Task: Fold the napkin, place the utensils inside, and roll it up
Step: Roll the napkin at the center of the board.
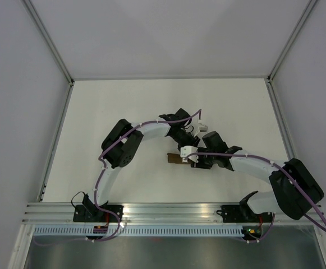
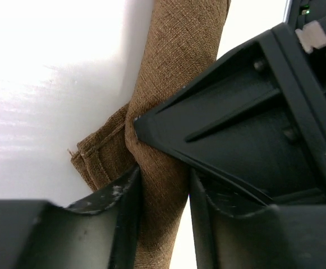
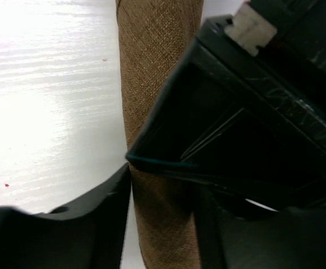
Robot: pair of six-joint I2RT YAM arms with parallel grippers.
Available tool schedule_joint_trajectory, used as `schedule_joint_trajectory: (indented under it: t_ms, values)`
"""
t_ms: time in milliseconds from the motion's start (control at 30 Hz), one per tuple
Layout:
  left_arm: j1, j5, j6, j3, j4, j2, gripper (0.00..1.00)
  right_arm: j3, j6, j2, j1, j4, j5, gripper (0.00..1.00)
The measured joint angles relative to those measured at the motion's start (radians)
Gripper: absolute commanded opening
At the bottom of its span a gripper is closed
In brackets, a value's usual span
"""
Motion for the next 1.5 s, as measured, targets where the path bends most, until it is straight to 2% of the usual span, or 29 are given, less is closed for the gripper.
schedule_joint_trajectory:
  t_ms: [100, 267, 533, 700, 900, 1033, 1167, 1333, 1500]
  values:
    - [0.007, 0.014, -0.005, 0.0, -0.012, 0.0, 0.52, 0.021, 0.006, 0.024, 0.001, -0.017, 0.009, 0.39]
    - [0.031, 0.021, -0.036, 0.0, -0.021, -0.002, 0.61, 0.07, 0.021, 0.057, 0.002, -0.067, 0.01, 0.36]
    - [0.082, -0.079, -0.123, 0.0, -0.014, -0.049, 0.6, 0.135, 0.073, 0.112, 0.003, -0.106, 0.01, 0.36]
    - [0.169, -0.248, -0.222, -0.009, 0.035, -0.141, 0.59, 0.196, 0.132, 0.173, 0.003, -0.141, 0.01, 0.36]
    - [0.276, -0.473, -0.389, -0.208, 0.143, -0.401, 0.57, 0.302, 0.229, 0.269, 0.002, -0.177, 0.009, 0.36]
    - [0.272, -0.585, -0.504, -0.398, 0.218, -0.587, 0.56, 0.4, 0.301, 0.355, 0.002, -0.201, 0.002, 0.36]
    - [0.26, -0.628, -0.612, -0.619, 0.313, -0.714, 0.56, 0.492, 0.381, 0.43, -0.002, -0.219, -0.01, 0.36]
    - [0.256, -0.663, -0.724, -0.787, 0.397, -0.728, 0.55, 0.609, 0.497, 0.524, -0.004, -0.234, -0.029, 0.36]
    - [0.246, -0.665, -0.802, -0.822, 0.505, -0.673, 0.54, 0.671, 0.588, 0.574, -0.004, -0.23, -0.043, 0.36]
